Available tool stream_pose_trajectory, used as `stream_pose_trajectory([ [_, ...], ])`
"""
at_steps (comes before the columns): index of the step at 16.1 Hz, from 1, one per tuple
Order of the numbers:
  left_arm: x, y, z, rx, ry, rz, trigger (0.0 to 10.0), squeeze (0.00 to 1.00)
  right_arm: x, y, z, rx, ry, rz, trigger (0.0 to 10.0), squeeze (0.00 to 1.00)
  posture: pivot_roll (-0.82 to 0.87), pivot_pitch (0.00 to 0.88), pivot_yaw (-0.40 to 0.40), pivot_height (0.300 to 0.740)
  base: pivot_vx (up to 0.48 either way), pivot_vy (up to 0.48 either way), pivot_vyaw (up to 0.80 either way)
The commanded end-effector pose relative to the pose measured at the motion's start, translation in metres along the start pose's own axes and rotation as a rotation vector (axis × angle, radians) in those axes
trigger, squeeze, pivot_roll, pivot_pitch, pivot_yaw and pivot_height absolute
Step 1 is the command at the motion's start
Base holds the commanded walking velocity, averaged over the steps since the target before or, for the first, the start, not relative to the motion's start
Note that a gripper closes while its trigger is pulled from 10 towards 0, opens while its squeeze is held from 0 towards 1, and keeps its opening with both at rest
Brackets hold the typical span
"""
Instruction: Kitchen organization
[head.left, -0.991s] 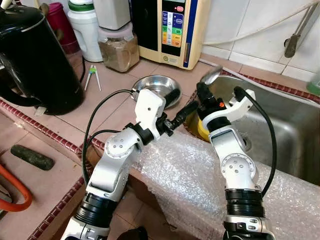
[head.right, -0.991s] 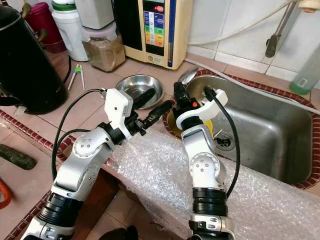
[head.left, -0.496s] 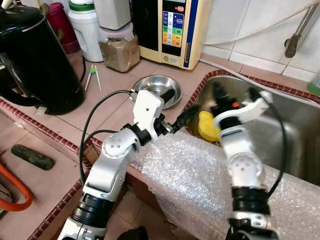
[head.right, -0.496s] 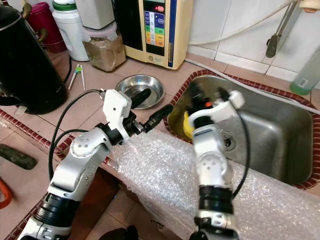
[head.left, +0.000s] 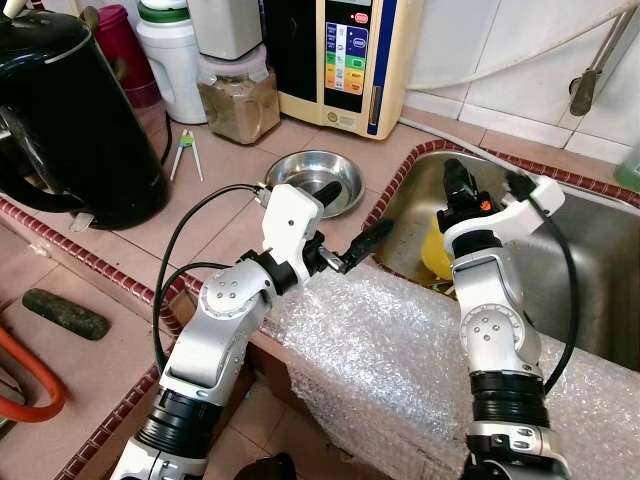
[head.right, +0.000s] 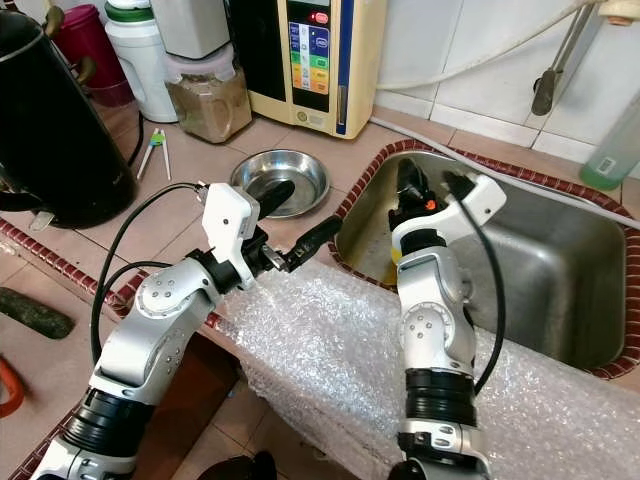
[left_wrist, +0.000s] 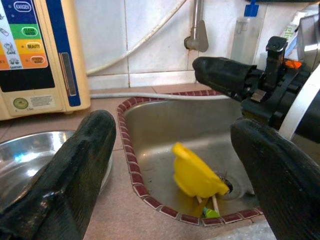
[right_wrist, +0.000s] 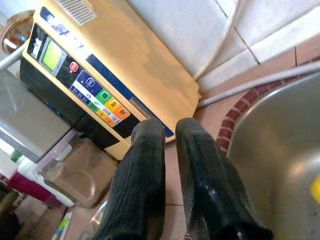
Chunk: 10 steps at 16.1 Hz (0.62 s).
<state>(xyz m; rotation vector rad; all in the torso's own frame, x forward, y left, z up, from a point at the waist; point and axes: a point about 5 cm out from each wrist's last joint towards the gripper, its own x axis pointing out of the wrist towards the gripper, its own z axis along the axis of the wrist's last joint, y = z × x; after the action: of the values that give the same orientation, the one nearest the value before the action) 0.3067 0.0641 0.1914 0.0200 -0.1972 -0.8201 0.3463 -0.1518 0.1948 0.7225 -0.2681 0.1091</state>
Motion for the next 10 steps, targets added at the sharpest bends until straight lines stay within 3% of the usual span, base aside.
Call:
stream_pose_trajectory([
  [1, -0.003, 0.003, 0.0, 0.008, 0.012, 0.009, 10.0, 1.0, -0.001, 0.001, -0.002, -0.058, 0.008, 0.019, 10.0, 0.0, 0.05, 0.104, 0.037, 0.74, 0.0, 0.0, 0.0],
  [2, -0.004, 0.008, -0.003, 0.017, 0.026, 0.043, 10.0, 1.0, -0.004, 0.001, 0.0, -0.216, 0.012, 0.047, 10.0, 0.0, 0.05, 0.104, 0.037, 0.74, 0.0, 0.0, 0.0],
  [3, -0.004, 0.022, -0.005, 0.025, 0.043, 0.144, 10.0, 1.0, -0.008, -0.002, 0.001, -0.317, 0.02, 0.052, 10.0, 0.0, 0.04, 0.105, 0.037, 0.74, 0.0, 0.0, 0.0],
  [4, -0.003, 0.028, -0.005, 0.03, 0.05, 0.188, 10.0, 1.0, -0.009, -0.003, 0.001, -0.33, 0.024, 0.052, 10.0, 0.0, 0.04, 0.105, 0.037, 0.74, 0.0, 0.0, 0.0],
  [5, -0.001, 0.045, -0.006, -0.019, 0.056, 0.299, 10.0, 1.0, -0.014, -0.003, 0.001, -0.338, 0.04, 0.06, 10.0, 0.0, 0.03, 0.109, 0.039, 0.74, 0.0, 0.0, 0.0],
  [6, -0.001, 0.045, -0.006, -0.019, 0.056, 0.299, 10.0, 1.0, -0.014, -0.003, 0.001, -0.338, 0.04, 0.06, 10.0, 0.0, 0.03, 0.109, 0.039, 0.74, 0.0, 0.0, 0.0],
  [7, 0.001, 0.061, -0.008, -0.072, 0.074, 0.395, 10.0, 1.0, -0.022, 0.005, -0.006, -0.352, 0.096, 0.122, 10.0, 0.0, 0.02, 0.115, 0.042, 0.74, 0.0, 0.0, 0.0],
  [9, 0.004, 0.069, -0.011, -0.122, 0.086, 0.445, 10.0, 1.0, -0.03, 0.012, -0.015, -0.416, 0.151, 0.173, 10.0, 0.0, 0.02, 0.117, 0.045, 0.74, 0.0, 0.0, 0.0],
  [10, 0.007, 0.078, -0.015, -0.162, 0.105, 0.502, 10.0, 1.0, -0.042, 0.024, -0.023, -0.477, 0.181, 0.241, 10.0, 0.0, 0.0, 0.124, 0.054, 0.74, 0.0, 0.0, 0.0],
])
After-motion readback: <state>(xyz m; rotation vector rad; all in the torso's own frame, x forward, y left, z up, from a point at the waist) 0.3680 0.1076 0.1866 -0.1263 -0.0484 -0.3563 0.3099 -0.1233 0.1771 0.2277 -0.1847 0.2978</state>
